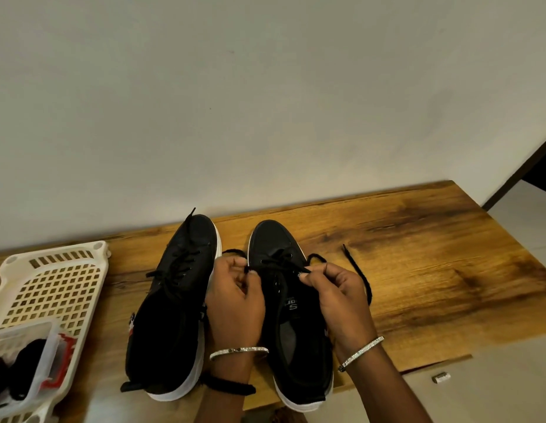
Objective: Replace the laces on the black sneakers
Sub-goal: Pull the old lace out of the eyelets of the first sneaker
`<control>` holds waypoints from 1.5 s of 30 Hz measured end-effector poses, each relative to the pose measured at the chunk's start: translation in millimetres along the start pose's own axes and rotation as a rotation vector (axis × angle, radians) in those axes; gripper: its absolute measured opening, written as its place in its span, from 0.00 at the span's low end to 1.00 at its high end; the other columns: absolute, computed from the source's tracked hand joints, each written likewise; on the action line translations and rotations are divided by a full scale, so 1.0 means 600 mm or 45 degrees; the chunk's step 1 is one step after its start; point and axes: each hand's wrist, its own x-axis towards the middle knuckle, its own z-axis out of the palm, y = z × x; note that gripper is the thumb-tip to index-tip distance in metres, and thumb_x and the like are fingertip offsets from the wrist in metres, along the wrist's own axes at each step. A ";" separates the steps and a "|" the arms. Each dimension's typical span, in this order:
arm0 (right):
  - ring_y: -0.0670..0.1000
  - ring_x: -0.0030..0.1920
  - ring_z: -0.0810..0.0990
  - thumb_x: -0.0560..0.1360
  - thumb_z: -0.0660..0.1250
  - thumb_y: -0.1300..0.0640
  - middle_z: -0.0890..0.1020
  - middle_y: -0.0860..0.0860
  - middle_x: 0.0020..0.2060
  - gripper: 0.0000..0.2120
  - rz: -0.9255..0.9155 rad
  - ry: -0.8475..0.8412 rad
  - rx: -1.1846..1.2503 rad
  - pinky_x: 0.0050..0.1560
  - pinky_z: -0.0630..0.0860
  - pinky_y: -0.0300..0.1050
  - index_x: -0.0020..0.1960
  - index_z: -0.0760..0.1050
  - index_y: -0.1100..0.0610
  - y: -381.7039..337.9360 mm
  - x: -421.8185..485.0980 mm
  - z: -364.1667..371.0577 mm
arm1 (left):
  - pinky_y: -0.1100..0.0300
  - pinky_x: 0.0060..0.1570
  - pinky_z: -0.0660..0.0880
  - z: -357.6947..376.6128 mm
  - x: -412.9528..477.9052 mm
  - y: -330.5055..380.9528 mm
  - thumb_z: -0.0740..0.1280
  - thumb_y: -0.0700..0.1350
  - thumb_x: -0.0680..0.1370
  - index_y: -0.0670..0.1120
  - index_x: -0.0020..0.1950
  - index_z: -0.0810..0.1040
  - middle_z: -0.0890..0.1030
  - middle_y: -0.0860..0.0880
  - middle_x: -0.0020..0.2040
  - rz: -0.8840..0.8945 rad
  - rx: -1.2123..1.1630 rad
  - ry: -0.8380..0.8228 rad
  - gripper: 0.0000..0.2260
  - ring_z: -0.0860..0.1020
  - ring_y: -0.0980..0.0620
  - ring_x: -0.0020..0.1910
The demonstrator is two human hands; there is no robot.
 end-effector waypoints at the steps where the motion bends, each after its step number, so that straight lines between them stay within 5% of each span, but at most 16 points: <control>1: 0.59 0.46 0.86 0.73 0.72 0.63 0.86 0.56 0.40 0.06 -0.006 -0.001 -0.007 0.53 0.81 0.66 0.39 0.85 0.55 0.000 0.000 0.000 | 0.64 0.37 0.72 -0.001 -0.004 0.004 0.68 0.39 0.75 0.49 0.53 0.76 0.77 0.52 0.45 0.170 0.080 0.036 0.09 0.77 0.55 0.38; 4: 0.59 0.46 0.86 0.72 0.72 0.61 0.86 0.56 0.40 0.05 -0.029 -0.004 -0.016 0.53 0.81 0.66 0.39 0.84 0.55 0.000 0.000 0.001 | 0.60 0.43 0.74 -0.002 -0.010 0.017 0.67 0.45 0.74 0.52 0.52 0.80 0.73 0.54 0.51 0.571 0.253 -0.034 0.08 0.76 0.54 0.47; 9: 0.61 0.44 0.85 0.73 0.72 0.62 0.86 0.57 0.39 0.06 -0.066 -0.009 -0.054 0.50 0.82 0.65 0.38 0.84 0.55 0.001 -0.001 0.001 | 0.54 0.46 0.68 0.008 -0.013 0.004 0.72 0.53 0.74 0.57 0.45 0.80 0.75 0.56 0.49 0.701 0.630 -0.073 0.03 0.72 0.52 0.52; 12: 0.62 0.44 0.85 0.71 0.73 0.60 0.85 0.58 0.38 0.05 -0.079 0.020 -0.049 0.50 0.82 0.65 0.36 0.83 0.55 0.002 0.000 0.002 | 0.56 0.47 0.65 0.014 -0.011 0.005 0.68 0.48 0.78 0.55 0.45 0.77 0.76 0.57 0.47 0.557 0.382 0.014 0.03 0.71 0.55 0.49; 16: 0.71 0.46 0.81 0.70 0.73 0.59 0.85 0.59 0.39 0.04 -0.080 0.036 -0.022 0.47 0.79 0.68 0.37 0.83 0.55 0.006 0.002 0.001 | 0.53 0.41 0.73 0.000 0.009 0.002 0.62 0.45 0.83 0.49 0.49 0.75 0.81 0.50 0.45 -0.082 -0.398 0.157 0.05 0.78 0.48 0.42; 18: 0.70 0.46 0.82 0.68 0.73 0.56 0.85 0.58 0.39 0.03 -0.074 0.038 -0.020 0.48 0.80 0.69 0.37 0.83 0.54 0.007 0.001 0.003 | 0.52 0.41 0.77 -0.009 0.012 0.000 0.64 0.44 0.82 0.47 0.53 0.75 0.81 0.49 0.47 -0.025 -0.269 0.230 0.02 0.80 0.46 0.43; 22: 0.67 0.46 0.83 0.70 0.72 0.58 0.85 0.57 0.39 0.04 -0.089 0.053 -0.047 0.49 0.81 0.67 0.36 0.83 0.54 0.008 0.002 0.006 | 0.73 0.36 0.67 -0.014 -0.007 0.021 0.68 0.46 0.79 0.51 0.59 0.78 0.74 0.53 0.58 0.440 0.256 0.219 0.09 0.76 0.56 0.44; 28: 0.61 0.45 0.85 0.65 0.71 0.51 0.85 0.56 0.38 0.06 -0.078 0.031 -0.073 0.50 0.81 0.66 0.37 0.83 0.53 0.007 0.002 0.007 | 0.65 0.36 0.67 -0.007 -0.014 0.019 0.74 0.51 0.74 0.58 0.49 0.84 0.74 0.53 0.63 0.633 0.566 -0.127 0.05 0.79 0.53 0.48; 34: 0.61 0.44 0.84 0.71 0.72 0.61 0.85 0.56 0.38 0.06 -0.098 0.037 -0.080 0.50 0.82 0.65 0.36 0.82 0.54 0.006 0.000 0.007 | 0.75 0.35 0.62 -0.002 -0.005 0.004 0.70 0.47 0.77 0.52 0.46 0.80 0.75 0.57 0.54 0.577 0.494 -0.120 0.01 0.75 0.60 0.45; 37: 0.64 0.44 0.83 0.69 0.72 0.57 0.85 0.57 0.39 0.04 -0.115 0.047 -0.062 0.47 0.81 0.62 0.35 0.82 0.54 0.005 0.000 0.007 | 0.76 0.40 0.68 0.004 -0.003 0.005 0.64 0.41 0.80 0.49 0.47 0.74 0.76 0.54 0.48 0.423 0.166 0.040 0.04 0.74 0.58 0.42; 40: 0.62 0.39 0.80 0.65 0.71 0.53 0.84 0.58 0.39 0.05 -0.083 0.045 -0.036 0.43 0.78 0.56 0.35 0.82 0.54 0.005 0.000 0.008 | 0.55 0.39 0.74 -0.003 0.014 -0.008 0.61 0.45 0.83 0.50 0.49 0.73 0.80 0.49 0.42 0.054 -0.339 0.148 0.04 0.76 0.49 0.35; 42: 0.60 0.38 0.79 0.64 0.71 0.52 0.84 0.58 0.39 0.06 -0.071 0.040 -0.036 0.42 0.78 0.56 0.35 0.81 0.54 0.005 0.000 0.009 | 0.51 0.34 0.72 -0.013 0.020 -0.011 0.61 0.48 0.83 0.50 0.50 0.73 0.81 0.47 0.42 -0.044 -0.475 0.146 0.04 0.73 0.50 0.29; 45: 0.66 0.39 0.80 0.63 0.70 0.51 0.84 0.59 0.39 0.07 -0.076 0.058 -0.047 0.42 0.80 0.61 0.35 0.81 0.54 0.004 -0.002 0.011 | 0.59 0.34 0.72 -0.023 0.012 0.003 0.66 0.48 0.81 0.52 0.58 0.75 0.79 0.49 0.54 0.231 -0.167 0.158 0.06 0.74 0.51 0.35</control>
